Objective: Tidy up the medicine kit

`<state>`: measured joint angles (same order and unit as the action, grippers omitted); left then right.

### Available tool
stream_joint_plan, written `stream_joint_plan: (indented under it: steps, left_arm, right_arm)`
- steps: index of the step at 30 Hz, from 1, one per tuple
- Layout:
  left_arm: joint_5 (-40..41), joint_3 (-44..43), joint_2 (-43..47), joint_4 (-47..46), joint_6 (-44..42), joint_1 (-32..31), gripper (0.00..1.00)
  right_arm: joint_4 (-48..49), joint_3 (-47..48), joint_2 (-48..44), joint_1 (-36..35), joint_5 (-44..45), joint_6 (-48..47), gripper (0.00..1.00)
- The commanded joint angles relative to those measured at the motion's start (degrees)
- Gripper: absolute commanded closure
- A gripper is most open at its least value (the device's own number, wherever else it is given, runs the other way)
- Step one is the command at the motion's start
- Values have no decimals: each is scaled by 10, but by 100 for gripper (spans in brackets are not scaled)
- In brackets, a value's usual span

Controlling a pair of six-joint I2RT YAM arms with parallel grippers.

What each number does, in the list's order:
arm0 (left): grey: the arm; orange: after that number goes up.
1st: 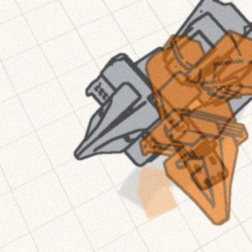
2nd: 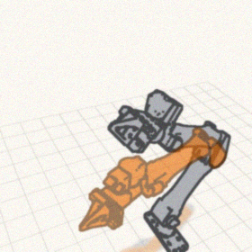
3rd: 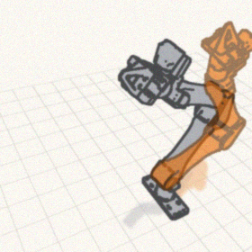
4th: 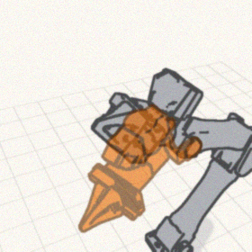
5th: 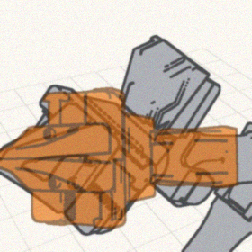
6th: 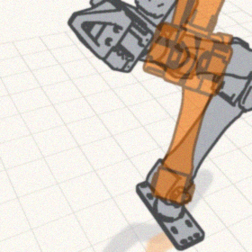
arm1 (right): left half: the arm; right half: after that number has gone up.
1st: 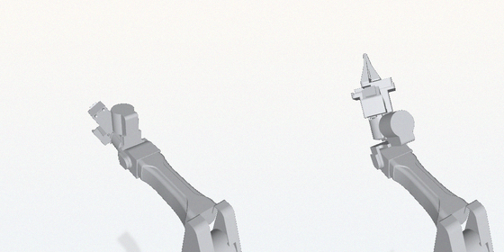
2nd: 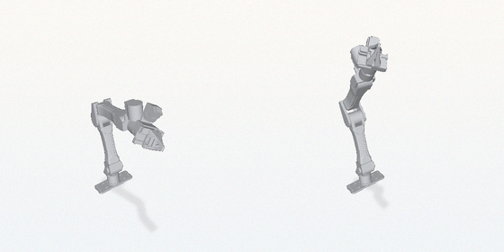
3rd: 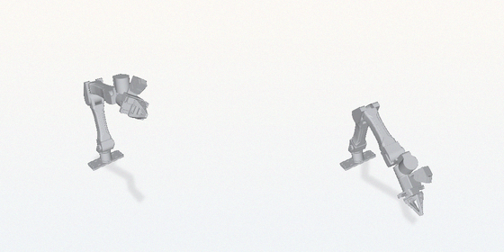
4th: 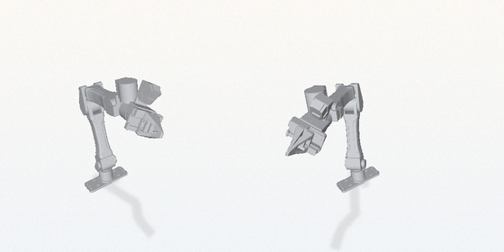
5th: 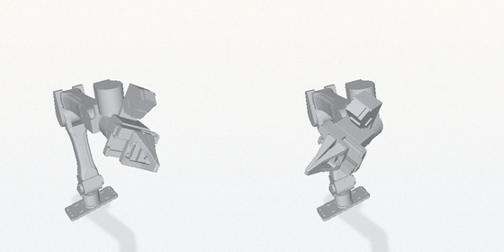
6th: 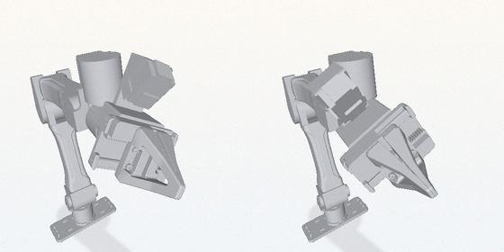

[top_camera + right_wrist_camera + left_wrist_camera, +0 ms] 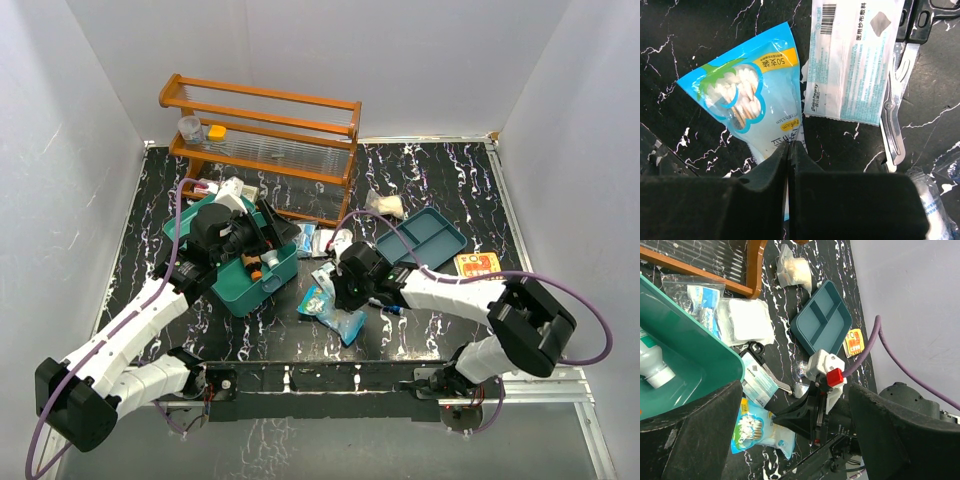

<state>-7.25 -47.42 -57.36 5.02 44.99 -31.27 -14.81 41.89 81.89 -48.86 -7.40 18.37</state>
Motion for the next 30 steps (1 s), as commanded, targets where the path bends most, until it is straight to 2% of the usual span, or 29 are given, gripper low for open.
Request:
stream_joint_plan:
  steps: [1,13,16,22,30]
  left_arm:
    - [1,-2,16,6,-4,-2,14]
    - [-4,8,39,2,-4,-2,12]
    - [37,0,64,23,-12,-2,12]
    - [212,-37,154,79,-59,-2,12]
    - [325,-96,237,117,-143,-2,11]
  right_arm:
    - [24,13,-49,0,23,24,100]
    - [51,1,-240,0,155,131,100]
    - [57,27,-250,-1,159,151,100]
    - [36,154,-157,-7,141,159,100]
    - [64,291,-5,-50,154,217,100]
